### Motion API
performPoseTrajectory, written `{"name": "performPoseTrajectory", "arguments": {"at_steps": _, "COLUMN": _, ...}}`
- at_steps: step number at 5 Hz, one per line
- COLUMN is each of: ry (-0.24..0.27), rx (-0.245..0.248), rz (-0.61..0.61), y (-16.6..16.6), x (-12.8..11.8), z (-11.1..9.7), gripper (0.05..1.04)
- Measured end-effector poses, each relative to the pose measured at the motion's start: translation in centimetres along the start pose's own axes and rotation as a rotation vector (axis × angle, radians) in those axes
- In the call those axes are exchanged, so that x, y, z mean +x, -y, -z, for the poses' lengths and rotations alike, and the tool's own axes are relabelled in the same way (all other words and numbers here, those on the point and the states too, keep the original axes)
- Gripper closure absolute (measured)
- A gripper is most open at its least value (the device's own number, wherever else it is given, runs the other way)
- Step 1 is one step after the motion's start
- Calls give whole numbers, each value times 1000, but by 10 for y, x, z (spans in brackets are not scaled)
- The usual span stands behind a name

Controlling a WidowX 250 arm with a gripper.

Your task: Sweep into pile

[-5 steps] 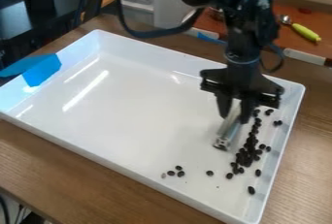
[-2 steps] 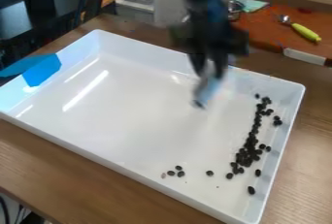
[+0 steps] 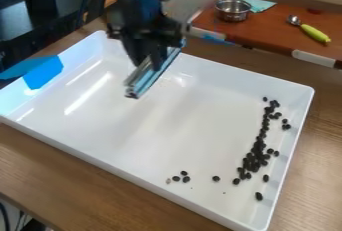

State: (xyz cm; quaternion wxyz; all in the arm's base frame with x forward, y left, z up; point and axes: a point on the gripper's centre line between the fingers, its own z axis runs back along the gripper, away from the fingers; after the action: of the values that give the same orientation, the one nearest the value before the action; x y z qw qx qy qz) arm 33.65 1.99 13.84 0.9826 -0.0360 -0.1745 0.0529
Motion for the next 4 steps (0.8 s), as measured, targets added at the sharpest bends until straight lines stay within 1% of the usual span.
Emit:
{"name": "performPoseTrajectory", "arguments": {"at_steps": 1, "ry": -53, "rx": 10, "rz": -34, "y": 20, "x": -37, "z": 4, "gripper": 750}}
{"name": "performPoseTrajectory", "arguments": {"at_steps": 2, "ry": -99, "rx": -21, "rz": -129, "y": 33, "x": -45, "z": 7, "gripper": 750}}
{"name": "performPoseTrajectory", "arguments": {"at_steps": 3, "ry": -143, "rx": -15, "rz": -191, "y": 49, "x": -56, "z": 25, "gripper": 750}}
{"name": "performPoseTrajectory", "arguments": {"at_steps": 4, "ry": -122, "rx": 38, "rz": -226, "y": 49, "x": -64, "z": 40, "gripper": 750}}
